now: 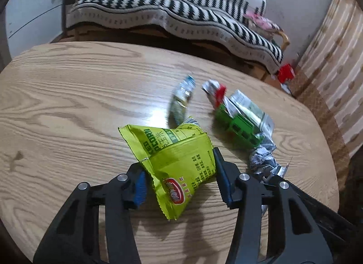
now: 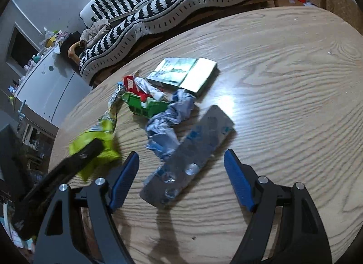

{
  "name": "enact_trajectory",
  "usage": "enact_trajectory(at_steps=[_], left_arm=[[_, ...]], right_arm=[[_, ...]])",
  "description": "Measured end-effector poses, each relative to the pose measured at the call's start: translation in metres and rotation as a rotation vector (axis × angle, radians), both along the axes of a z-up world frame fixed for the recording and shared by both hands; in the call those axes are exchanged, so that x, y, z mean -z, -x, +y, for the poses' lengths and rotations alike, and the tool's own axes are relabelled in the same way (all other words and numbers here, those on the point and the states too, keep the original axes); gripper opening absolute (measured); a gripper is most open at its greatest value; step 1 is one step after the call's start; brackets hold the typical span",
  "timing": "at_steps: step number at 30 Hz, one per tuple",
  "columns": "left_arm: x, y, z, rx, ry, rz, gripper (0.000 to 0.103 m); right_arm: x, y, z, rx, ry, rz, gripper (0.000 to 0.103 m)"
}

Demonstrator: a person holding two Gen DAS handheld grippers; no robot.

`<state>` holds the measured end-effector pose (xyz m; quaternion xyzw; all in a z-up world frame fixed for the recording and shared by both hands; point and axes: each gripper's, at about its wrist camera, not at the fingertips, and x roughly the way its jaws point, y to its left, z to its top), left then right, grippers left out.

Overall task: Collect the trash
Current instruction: 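Grasp the yellow-green snack bag with the left tool while the right tool grasps the blister pack, then carry both items over the bin and open the right tool to drop the blister pack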

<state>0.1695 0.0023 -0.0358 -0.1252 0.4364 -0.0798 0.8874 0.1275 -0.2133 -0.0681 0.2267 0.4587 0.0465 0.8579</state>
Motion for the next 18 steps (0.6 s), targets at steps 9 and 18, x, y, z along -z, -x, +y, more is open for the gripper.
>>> enact_trajectory(at_steps=[9, 18], left_arm=[[-0.016, 0.022, 0.022, -0.032, 0.000, -0.020, 0.050], [-0.032, 0.040, -0.026, 0.072, -0.043, -0.055, 0.050]], right_arm=[[0.000, 0.003, 0.035, -0.091, 0.300, 0.014, 0.041], [-0.010, 0.032, -0.015, -0.086, 0.265, 0.020, 0.028]])
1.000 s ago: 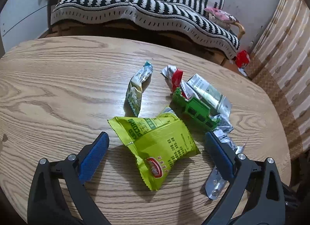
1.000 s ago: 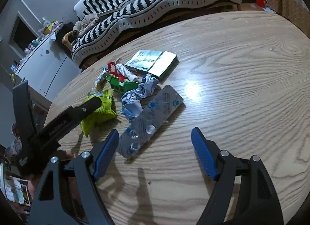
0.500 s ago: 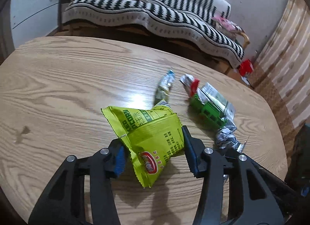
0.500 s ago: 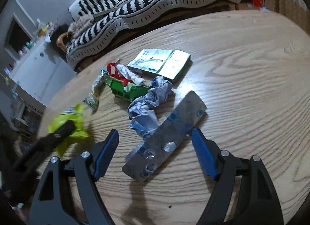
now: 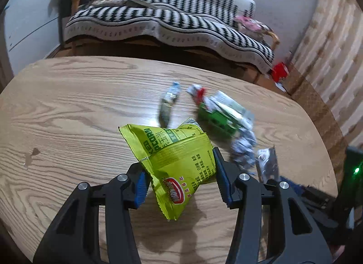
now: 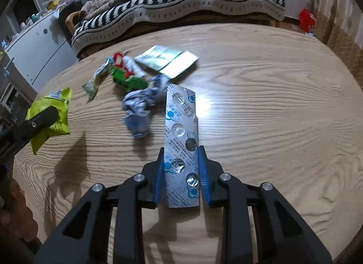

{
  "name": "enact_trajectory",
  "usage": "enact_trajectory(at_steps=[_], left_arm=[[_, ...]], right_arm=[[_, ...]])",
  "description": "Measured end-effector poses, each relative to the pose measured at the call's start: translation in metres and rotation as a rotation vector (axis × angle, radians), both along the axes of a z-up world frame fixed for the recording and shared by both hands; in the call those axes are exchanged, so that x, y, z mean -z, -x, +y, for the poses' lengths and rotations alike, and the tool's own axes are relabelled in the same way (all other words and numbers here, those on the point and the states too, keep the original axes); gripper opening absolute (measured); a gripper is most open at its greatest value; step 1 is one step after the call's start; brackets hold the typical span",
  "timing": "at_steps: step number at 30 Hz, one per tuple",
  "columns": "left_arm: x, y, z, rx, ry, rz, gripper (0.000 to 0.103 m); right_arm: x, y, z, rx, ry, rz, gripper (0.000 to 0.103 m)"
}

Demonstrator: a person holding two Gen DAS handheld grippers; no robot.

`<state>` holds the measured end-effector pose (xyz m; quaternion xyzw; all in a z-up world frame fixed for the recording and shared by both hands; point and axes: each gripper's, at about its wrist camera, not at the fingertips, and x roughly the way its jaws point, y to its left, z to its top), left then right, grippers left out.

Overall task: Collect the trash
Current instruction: 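Carry both items over the bin and open the right tool to drop the blister pack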

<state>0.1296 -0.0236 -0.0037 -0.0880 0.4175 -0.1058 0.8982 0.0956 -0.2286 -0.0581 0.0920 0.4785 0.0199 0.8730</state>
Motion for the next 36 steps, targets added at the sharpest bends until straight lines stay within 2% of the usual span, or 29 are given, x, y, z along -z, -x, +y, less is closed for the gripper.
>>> enact_trajectory(at_steps=[9, 16, 21, 27, 31, 36], left_arm=[[-0.011, 0.033, -0.097, 0.215, -0.040, -0.033, 0.050], [-0.012, 0.074, -0.214, 0.445, -0.046, -0.041, 0.050], [-0.011, 0.121, -0.301, 0.620, -0.073, -0.074, 0.050], [0.002, 0.180, -0.396, 0.809, -0.083, -0.073, 0.050], [0.014, 0.220, -0.447, 0.930, -0.096, -0.084, 0.050], [0.029, 0.256, -0.492, 1.050, -0.110, -0.087, 0.050]], right_arm=[[-0.031, 0.070, -0.088, 0.110, -0.003, -0.065, 0.028], [-0.038, 0.151, -0.194, 0.284, -0.006, -0.101, 0.028], [-0.026, 0.220, -0.279, 0.437, -0.002, -0.102, 0.028], [0.000, 0.309, -0.369, 0.635, -0.021, -0.082, 0.028], [0.015, 0.361, -0.415, 0.738, -0.068, -0.068, 0.028], [0.033, 0.395, -0.442, 0.797, -0.117, -0.023, 0.028]])
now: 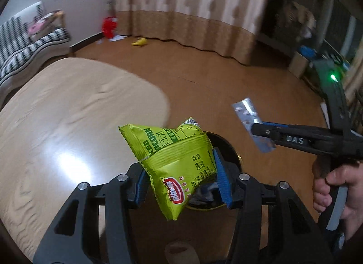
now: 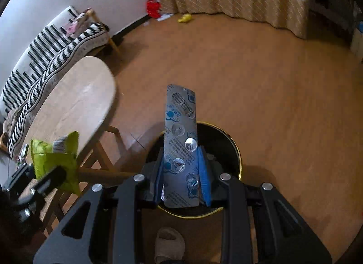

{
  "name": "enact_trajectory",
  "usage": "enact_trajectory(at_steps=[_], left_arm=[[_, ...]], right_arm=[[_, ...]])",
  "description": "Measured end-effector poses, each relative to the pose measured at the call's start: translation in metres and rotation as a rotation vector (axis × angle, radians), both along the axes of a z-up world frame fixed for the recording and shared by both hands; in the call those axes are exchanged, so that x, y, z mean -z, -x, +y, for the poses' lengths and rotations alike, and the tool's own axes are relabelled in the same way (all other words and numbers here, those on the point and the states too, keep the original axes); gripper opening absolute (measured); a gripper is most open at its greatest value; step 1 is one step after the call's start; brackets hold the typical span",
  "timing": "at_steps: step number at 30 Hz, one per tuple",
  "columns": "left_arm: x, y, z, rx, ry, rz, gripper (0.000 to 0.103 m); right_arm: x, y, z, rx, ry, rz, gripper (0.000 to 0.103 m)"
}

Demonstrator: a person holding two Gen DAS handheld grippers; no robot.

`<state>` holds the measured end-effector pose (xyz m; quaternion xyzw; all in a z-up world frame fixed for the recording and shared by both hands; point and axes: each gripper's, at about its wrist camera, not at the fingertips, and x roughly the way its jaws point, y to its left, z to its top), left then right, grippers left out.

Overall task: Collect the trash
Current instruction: 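Carry both items over the bin and open the right tool to drop the blister pack, then open the left tool over the bin to drop the snack bag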

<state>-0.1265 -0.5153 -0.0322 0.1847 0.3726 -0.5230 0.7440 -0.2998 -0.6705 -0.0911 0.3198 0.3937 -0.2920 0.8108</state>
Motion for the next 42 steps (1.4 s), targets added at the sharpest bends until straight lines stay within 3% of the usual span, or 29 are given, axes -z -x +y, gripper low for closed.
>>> enact_trajectory(at_steps=[9, 25, 27, 29, 30, 42], left_arm=[[0.016, 0.013, -0.038, 0.053, -0.021, 0.007, 0.050], [0.015, 0.009, -0.041, 0.044, -0.019, 0.014, 0.050], [0.017, 0.011, -0.039, 0.042, -0.019, 0.015, 0.050], [0.017, 0.010, -0.039, 0.040, -0.021, 0.014, 0.050], [0.017, 0.010, -0.039, 0.040, -0.022, 0.014, 0.050], [0.022, 0.011, -0.046, 0.051, -0.032, 0.026, 0.050]], right_arm=[[0.013, 0.004, -0.007, -0.012, -0.043, 0.012, 0.028], [0.008, -0.006, -0.012, -0.029, -0.044, 0.002, 0.028], [0.007, -0.005, -0.013, -0.022, -0.043, -0.002, 0.033], [0.005, -0.005, -0.014, -0.016, -0.041, -0.010, 0.054], [0.004, -0.005, -0.014, -0.012, -0.035, -0.014, 0.058], [0.000, 0.003, -0.019, 0.039, -0.019, -0.032, 0.062]])
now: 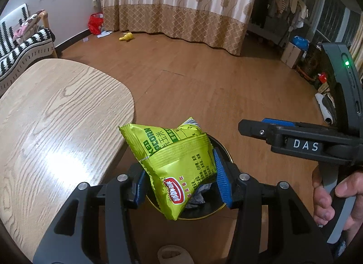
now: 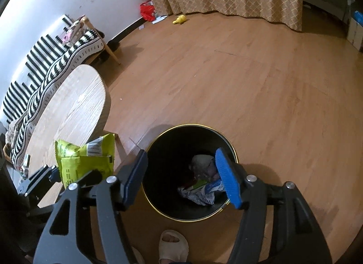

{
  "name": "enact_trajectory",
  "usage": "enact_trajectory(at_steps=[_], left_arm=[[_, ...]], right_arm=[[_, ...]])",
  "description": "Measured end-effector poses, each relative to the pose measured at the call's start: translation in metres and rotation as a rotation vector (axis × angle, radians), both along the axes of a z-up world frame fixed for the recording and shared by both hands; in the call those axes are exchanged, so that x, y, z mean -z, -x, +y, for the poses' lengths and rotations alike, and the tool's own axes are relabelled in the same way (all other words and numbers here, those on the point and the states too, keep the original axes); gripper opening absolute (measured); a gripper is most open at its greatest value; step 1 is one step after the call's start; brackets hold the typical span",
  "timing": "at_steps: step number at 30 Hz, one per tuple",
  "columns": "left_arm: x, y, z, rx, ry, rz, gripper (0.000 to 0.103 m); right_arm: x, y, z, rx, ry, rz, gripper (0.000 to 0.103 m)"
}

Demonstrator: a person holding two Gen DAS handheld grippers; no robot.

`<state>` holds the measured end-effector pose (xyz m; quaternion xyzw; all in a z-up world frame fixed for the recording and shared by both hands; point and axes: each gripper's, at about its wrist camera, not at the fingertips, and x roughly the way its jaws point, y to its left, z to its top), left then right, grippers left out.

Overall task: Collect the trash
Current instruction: 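Open the left tool over the bin to drop the snack bag, then swing both tools back over the trash on the table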

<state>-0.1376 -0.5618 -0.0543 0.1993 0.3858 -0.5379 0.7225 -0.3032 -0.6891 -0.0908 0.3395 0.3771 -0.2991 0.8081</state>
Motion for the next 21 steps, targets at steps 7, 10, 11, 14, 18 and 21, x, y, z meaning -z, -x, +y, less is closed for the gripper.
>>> enact_trajectory(at_steps=[7, 10, 11, 14, 18, 21], left_arm=[[0.007, -0.008, -0.006, -0.015, 0.020, 0.038, 0.069], [0.004, -0.010, -0.007, -0.026, 0.036, 0.030, 0.079], [0.004, -0.011, -0.006, -0.028, 0.039, 0.027, 0.083], [0.001, -0.012, -0.003, -0.039, 0.045, 0.019, 0.086], [-0.008, -0.023, 0.013, -0.074, 0.048, -0.016, 0.091], [-0.018, -0.038, 0.033, -0.122, 0.062, -0.038, 0.093]], right_arm=[[-0.001, 0.012, -0.004, 0.055, 0.001, -0.016, 0.065], [0.000, 0.015, -0.006, 0.060, 0.001, -0.016, 0.065], [0.000, 0.015, -0.006, 0.062, 0.000, -0.016, 0.065], [-0.001, 0.014, -0.004, 0.062, 0.001, -0.019, 0.065], [-0.004, 0.008, 0.001, 0.047, 0.009, -0.022, 0.067], [-0.010, -0.001, 0.008, 0.027, 0.025, -0.030, 0.070]])
